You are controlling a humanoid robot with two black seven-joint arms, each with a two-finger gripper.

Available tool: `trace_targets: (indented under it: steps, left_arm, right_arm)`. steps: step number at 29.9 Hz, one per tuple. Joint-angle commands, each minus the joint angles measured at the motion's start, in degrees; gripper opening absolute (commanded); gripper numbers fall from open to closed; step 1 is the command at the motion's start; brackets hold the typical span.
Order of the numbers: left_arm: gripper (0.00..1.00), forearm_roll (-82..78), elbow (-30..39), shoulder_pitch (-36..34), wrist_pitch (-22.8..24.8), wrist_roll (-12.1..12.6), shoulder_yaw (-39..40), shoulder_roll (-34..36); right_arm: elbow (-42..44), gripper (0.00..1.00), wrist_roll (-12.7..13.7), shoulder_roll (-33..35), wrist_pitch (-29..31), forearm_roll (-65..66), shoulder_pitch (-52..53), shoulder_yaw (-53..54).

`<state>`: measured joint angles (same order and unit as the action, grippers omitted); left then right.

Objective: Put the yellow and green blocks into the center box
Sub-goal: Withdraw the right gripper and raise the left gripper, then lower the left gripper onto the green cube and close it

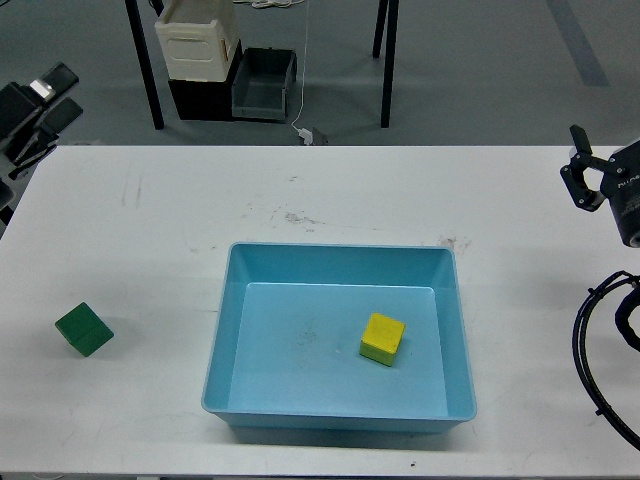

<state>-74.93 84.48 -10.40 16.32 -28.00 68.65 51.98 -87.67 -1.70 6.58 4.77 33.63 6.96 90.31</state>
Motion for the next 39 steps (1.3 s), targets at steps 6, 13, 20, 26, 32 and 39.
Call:
trace_targets:
  steps: [6,13,20,26,32,39]
  left_arm:
    - [0.99,-24.46,5.68,-2.16,0.46,0.00,-11.94,13.39]
    - [1.00,-39.84,6.92,-12.00,0.55,0.00,-27.58,16.05]
    - [0.99,-46.88,4.74,-18.68,0.64,0.00,-39.54,15.43]
    - [1.00,-50.05,-1.85,-23.34,0.64,0.00,-46.67,13.32]
    - [1.00,-50.07,-7.04,-26.60,0.55,0.00,-52.38,11.48]
    - [1.00,-50.07,-13.20,-27.74,0.20,0.00,-54.76,9.19]
  right_arm:
    - [-1.10,1.00,-0.40,-3.42,2.79,-0.14,-9.15,3.47]
    - [-1.19,1.00,-0.49,-3.42,2.79,-0.14,-11.53,3.82]
    - [-1.10,1.00,-0.58,-3.51,2.79,-0.14,-12.32,3.73]
    - [-1.10,1.00,-0.67,-3.42,2.79,-0.14,-13.72,3.91]
    - [-1.19,1.00,-0.58,-3.51,3.06,-0.23,-14.34,3.91]
    - [-1.19,1.00,-1.02,-3.51,3.14,-0.23,-14.87,3.91]
